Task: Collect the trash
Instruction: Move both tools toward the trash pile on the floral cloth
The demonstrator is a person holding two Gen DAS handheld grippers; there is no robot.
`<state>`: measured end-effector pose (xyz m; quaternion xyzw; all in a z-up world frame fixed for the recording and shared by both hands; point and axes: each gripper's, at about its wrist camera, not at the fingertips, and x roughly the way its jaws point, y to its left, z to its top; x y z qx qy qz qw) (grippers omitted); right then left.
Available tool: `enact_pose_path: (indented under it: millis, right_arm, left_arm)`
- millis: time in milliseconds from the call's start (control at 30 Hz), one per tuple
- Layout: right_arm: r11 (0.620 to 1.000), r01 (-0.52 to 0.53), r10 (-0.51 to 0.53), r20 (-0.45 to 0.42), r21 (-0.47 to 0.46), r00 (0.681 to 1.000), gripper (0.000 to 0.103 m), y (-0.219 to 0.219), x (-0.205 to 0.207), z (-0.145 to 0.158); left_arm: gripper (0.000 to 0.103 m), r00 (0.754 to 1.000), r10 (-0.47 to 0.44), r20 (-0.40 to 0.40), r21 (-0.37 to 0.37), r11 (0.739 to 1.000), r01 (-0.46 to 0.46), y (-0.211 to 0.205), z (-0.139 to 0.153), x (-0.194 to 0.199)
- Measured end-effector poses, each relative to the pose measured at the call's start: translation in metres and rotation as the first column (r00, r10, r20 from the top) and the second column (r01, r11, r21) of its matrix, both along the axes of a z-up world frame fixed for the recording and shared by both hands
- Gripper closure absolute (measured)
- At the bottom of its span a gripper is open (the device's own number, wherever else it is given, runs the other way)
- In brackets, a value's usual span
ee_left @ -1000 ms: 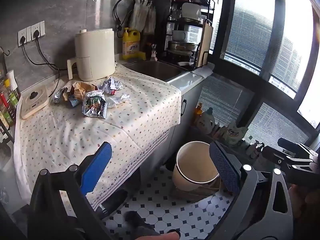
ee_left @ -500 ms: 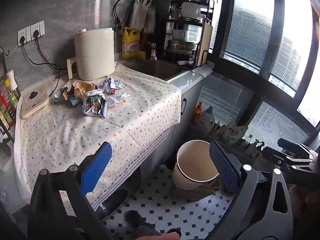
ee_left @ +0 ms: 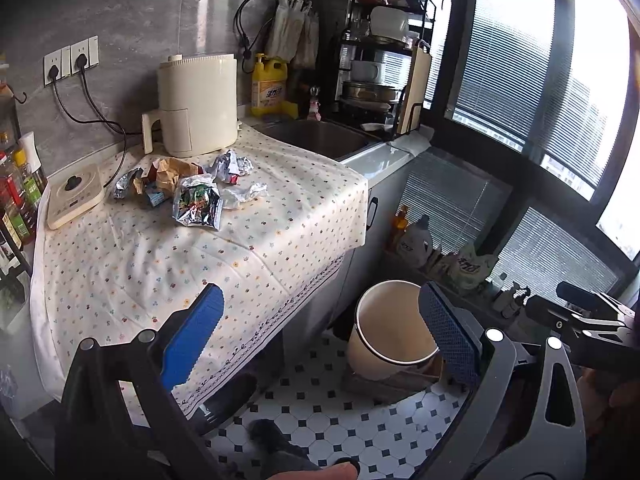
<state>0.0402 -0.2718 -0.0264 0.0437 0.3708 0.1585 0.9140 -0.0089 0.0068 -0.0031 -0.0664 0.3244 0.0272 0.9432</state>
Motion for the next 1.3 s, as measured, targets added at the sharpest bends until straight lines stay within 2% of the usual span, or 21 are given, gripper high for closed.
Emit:
enact_pose_path:
  millis: [1300]
  right_arm:
    - [1.0, -0.009, 0.009, 0.033, 0.02, 0.999, 0.008, -0.004, 0.0, 0.009]
  left_arm:
    - [0.006, 0.999, 0.034, 0.039, 0.019, 0.999, -0.035, -0.005, 0.012, -0.012]
